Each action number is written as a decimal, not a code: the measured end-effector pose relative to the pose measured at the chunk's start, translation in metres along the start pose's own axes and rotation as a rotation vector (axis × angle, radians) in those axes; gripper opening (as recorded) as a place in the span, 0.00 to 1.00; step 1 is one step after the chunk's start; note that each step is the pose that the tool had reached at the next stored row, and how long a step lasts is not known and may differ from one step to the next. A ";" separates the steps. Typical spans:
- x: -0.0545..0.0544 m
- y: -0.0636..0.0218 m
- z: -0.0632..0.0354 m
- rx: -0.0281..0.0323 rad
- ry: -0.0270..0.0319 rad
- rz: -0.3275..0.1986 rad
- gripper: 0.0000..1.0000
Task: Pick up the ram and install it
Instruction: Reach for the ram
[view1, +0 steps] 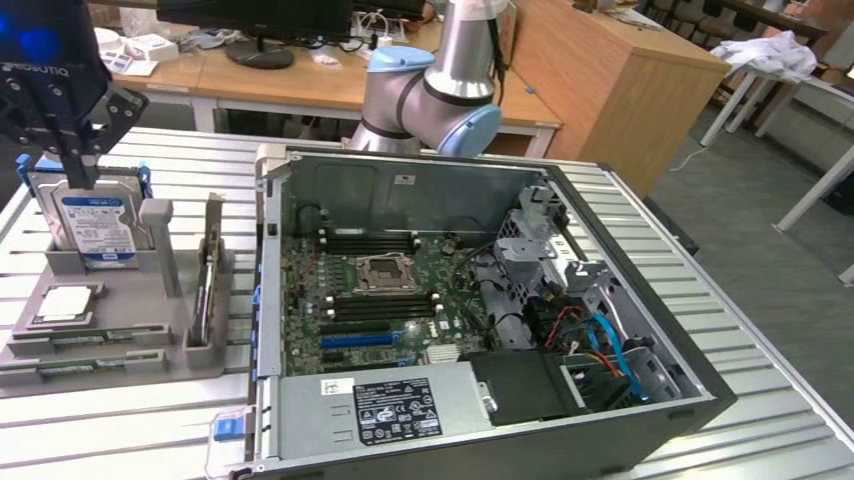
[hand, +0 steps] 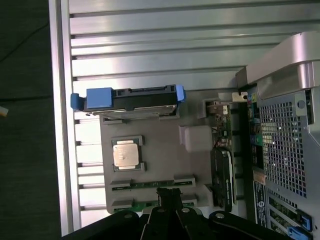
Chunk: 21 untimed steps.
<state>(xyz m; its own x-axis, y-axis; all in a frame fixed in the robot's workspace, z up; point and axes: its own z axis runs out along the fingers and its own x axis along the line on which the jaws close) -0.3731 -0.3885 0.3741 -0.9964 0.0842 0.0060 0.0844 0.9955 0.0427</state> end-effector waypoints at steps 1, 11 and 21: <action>0.000 -0.0013 -0.0001 0.0001 0.0001 0.000 0.11; 0.000 -0.0200 -0.0009 0.0000 0.0000 0.000 0.11; -0.001 -0.0335 -0.0015 0.0001 0.0000 0.000 0.11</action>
<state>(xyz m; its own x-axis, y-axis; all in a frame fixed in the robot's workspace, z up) -0.3750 -0.4220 0.3742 -0.9964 0.0843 0.0061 0.0845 0.9955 0.0426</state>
